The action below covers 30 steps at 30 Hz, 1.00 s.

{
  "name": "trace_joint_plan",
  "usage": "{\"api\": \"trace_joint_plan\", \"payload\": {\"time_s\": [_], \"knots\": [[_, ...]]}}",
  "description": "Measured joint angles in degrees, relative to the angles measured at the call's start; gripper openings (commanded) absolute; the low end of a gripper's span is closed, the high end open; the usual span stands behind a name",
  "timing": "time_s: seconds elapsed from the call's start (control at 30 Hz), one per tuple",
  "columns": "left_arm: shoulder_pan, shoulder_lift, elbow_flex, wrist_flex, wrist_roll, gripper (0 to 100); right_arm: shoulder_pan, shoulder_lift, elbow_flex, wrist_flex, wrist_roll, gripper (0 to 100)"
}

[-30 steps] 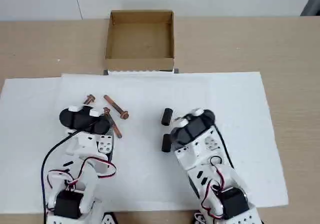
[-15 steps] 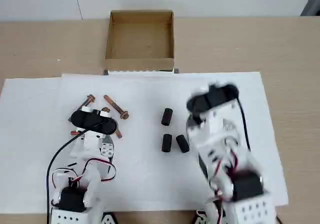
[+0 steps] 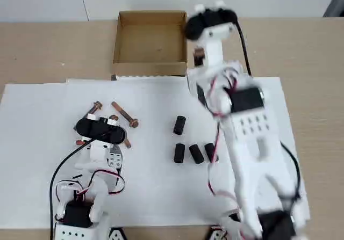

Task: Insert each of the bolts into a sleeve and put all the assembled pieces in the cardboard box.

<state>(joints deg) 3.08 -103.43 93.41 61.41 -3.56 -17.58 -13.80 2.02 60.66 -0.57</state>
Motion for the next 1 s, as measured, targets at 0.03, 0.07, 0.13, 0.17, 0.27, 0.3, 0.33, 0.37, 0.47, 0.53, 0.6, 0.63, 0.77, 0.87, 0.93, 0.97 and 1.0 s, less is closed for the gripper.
{"api": "trace_joint_plan", "payload": {"time_s": [0.03,0.07,0.13,0.17,0.27,0.3,0.33,0.37,0.47,0.53,0.6,0.63,0.77,0.87,0.93,0.97,1.0], "knots": [[0.0,0.0,0.0,0.0,0.0,1,0.0,2.9,-2.8,-0.6,1.1,0.4],[0.0,0.0,0.0,0.0,0.0,1,0.1,5.8,-5.2,-1.4,2.7,0.4],[0.0,0.0,0.0,0.0,0.0,1,0.1,11.1,-9.6,-3.9,6.2,0.4],[0.0,0.0,0.0,0.0,0.0,1,0.1,13.5,-11.4,-5.1,8.2,0.4],[0.0,0.0,0.0,0.0,0.0,1,0.0,19.8,-16.4,-8.9,14.5,0.4],[0.0,0.0,0.0,0.0,0.0,1,0.0,21.6,-17.6,-10.3,16.7,0.4],[0.0,0.0,0.0,0.0,0.0,1,-0.1,23.3,-18.5,-11.5,18.9,0.4],[0.0,0.0,0.0,0.0,0.0,1,-0.4,24.8,-19.3,-12.7,21.2,0.4],[0.0,0.0,0.0,0.0,0.0,1,-1.6,28.7,-20.5,-15.8,27.7,0.4],[0.0,0.0,0.0,0.0,0.0,1,-2.5,30.9,-20.7,-18.3,31.9,0.4],[0.0,0.0,0.0,0.0,0.0,1,-3.0,33.6,-20.7,-21.4,35.8,0.4],[0.0,0.0,0.0,0.0,0.0,1,-3.0,35.1,-20.7,-23.1,37.4,0.5],[0.0,0.0,0.0,0.0,0.0,1,-2.5,40.5,-20.7,-30.1,40.4,0.8],[0.0,0.0,0.0,0.0,0.0,1,-2.8,43.8,-20.7,-33.2,40.9,1.8],[0.0,0.0,0.0,0.0,0.0,1,-2.9,45.5,-20.7,-33.9,40.9,6.4],[0.0,0.0,0.0,0.0,0.0,1,-2.9,46.1,-20.7,-34.1,40.9,9.3],[0.0,0.0,0.0,0.0,0.0,1,-2.8,46.5,-20.7,-34.2,40.9,11.7]]}}
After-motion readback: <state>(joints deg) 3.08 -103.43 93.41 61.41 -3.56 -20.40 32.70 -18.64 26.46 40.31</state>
